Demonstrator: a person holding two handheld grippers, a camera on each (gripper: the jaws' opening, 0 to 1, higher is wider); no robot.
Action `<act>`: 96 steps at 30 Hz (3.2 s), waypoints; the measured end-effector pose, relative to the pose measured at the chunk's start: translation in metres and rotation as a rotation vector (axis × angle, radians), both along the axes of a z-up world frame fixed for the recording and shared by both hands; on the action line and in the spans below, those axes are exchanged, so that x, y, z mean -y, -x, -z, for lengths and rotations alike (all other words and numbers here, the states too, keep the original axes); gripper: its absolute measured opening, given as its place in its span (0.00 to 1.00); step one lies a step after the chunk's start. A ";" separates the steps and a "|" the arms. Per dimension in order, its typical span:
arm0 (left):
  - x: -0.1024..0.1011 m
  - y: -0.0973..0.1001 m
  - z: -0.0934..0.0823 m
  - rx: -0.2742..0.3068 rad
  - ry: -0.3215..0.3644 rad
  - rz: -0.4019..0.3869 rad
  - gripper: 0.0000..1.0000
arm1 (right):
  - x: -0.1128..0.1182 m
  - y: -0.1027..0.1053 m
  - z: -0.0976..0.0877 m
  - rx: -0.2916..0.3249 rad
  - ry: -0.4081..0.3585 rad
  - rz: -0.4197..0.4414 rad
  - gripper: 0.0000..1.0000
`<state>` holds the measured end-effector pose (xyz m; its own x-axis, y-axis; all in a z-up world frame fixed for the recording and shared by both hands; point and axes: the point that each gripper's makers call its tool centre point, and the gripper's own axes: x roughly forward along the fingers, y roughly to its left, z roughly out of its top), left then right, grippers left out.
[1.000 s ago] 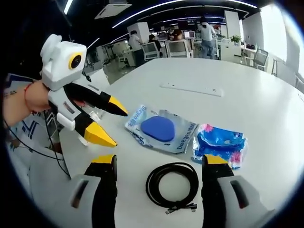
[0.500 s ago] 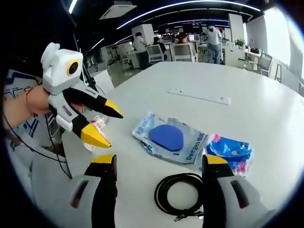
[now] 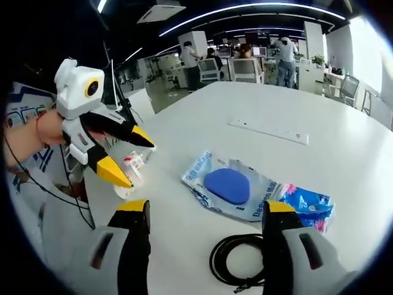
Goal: Arrange the tabletop items into an orderly group along one side of the table until the central work area is clear of visible clutter.
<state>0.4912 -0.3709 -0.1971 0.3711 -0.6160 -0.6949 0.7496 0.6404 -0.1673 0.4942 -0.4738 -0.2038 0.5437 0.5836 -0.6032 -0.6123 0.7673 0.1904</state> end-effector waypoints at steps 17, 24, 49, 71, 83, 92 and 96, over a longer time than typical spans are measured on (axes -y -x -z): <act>-0.057 0.008 -0.016 0.011 0.053 -0.094 0.66 | -0.039 0.002 -0.011 0.010 -0.003 -0.080 0.77; -0.084 0.012 -0.013 0.012 0.058 -0.138 0.66 | -0.055 0.000 -0.014 0.017 -0.002 -0.112 0.77; -0.179 0.033 -0.013 0.007 0.104 -0.295 0.67 | -0.142 -0.008 -0.010 -0.001 -0.008 -0.246 0.76; -0.226 0.044 -0.001 -0.008 0.160 -0.390 0.68 | -0.222 -0.021 0.012 -0.119 -0.101 -0.297 0.74; -0.238 0.046 0.008 -0.012 0.196 -0.419 0.68 | -0.249 -0.039 0.038 -0.241 -0.182 -0.261 0.71; -0.245 0.045 0.011 -0.010 0.227 -0.429 0.67 | -0.272 -0.051 0.058 -0.361 -0.277 -0.193 0.66; -0.247 0.043 0.013 -0.012 0.246 -0.430 0.67 | -0.278 -0.056 0.065 -0.401 -0.302 -0.167 0.63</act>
